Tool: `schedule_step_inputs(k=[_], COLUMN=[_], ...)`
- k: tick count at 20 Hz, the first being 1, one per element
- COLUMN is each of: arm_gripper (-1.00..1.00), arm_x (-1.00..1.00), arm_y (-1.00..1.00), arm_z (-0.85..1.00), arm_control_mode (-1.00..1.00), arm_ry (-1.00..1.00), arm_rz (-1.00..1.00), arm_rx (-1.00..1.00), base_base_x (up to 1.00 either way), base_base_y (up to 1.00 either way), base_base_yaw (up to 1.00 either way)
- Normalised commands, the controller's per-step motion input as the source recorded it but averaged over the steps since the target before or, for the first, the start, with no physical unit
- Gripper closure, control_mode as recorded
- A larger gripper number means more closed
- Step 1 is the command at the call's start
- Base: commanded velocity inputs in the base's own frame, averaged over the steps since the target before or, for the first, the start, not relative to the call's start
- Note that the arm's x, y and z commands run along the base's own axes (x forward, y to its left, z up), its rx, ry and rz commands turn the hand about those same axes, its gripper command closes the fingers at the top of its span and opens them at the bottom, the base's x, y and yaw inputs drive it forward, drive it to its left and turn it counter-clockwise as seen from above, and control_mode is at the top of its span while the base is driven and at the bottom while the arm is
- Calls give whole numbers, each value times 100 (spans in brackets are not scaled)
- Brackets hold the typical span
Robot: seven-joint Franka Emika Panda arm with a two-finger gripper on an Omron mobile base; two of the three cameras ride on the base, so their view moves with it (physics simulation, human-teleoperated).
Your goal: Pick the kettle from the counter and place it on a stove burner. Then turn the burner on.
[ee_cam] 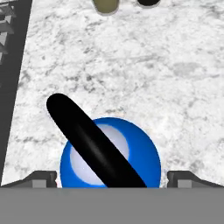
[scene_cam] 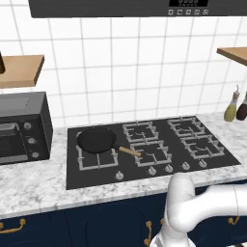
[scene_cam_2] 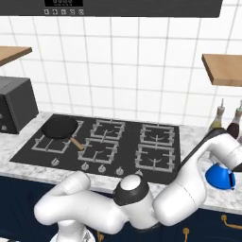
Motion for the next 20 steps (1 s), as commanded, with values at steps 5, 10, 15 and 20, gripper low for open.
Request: schedule_step_inputs(k=[5,10,15,20], arm_gripper=[100,100,100,100], arm_x=[28,12,-2,-3], arm_y=[-10,5,41,100], arm_z=[-29,-19,6,40], arm_control_mode=[-100,-100,-100,-100], arm_ry=[-14,-8,-6,-9], arm_rz=[11,13,10,7], arm_rx=[-1,0,5,14], base_base_x=[0,0,0,0], base_base_y=[0,0,0,0], base_base_yaw=[0,0,0,0])
